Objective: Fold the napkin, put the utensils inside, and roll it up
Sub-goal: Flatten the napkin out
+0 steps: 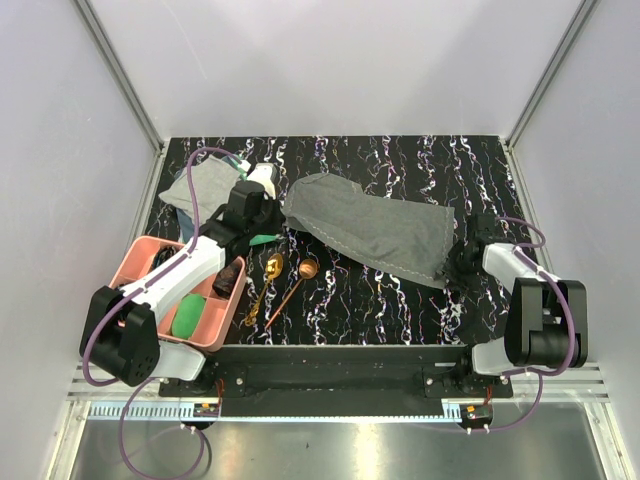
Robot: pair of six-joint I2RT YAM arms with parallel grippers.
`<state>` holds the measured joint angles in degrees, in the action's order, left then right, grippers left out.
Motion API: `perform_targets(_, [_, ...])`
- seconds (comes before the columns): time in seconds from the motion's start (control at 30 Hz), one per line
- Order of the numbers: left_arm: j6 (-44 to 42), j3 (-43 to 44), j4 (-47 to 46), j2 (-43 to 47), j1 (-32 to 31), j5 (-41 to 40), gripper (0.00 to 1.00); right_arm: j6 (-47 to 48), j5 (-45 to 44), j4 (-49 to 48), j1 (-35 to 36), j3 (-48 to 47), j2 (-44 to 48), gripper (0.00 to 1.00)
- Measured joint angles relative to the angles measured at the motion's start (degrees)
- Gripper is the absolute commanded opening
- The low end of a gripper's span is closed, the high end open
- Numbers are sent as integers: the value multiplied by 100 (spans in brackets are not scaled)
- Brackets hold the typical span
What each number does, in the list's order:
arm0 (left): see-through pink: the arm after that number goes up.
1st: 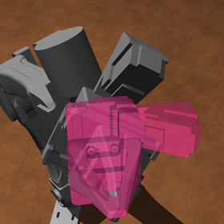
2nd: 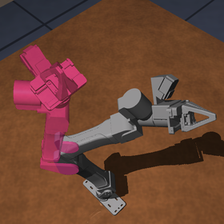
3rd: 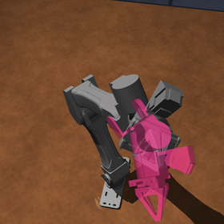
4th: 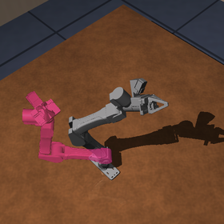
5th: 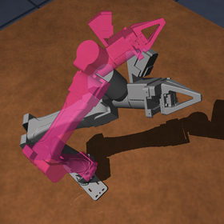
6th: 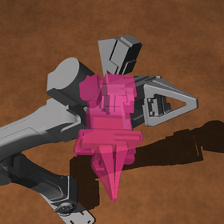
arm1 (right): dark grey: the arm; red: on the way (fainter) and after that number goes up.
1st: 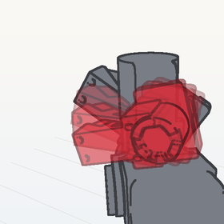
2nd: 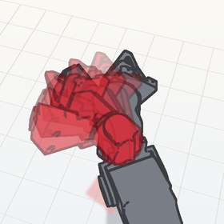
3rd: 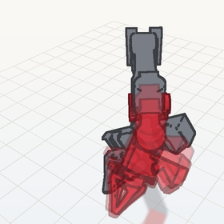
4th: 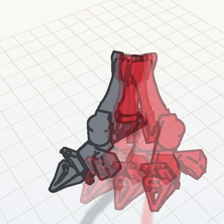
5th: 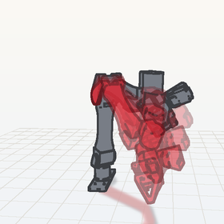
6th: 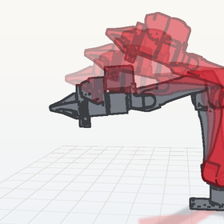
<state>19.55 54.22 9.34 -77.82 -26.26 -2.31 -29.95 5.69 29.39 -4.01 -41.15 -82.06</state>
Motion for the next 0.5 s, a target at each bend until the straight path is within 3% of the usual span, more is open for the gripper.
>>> perform_targets(0.27, [0,0,0,0,0,35,0,-96,-22,0,48,0,-37,33])
perform_targets(0.5, [-2,0,0,-4,0,42,0,-98,0,-46,48,-4,-122,0])
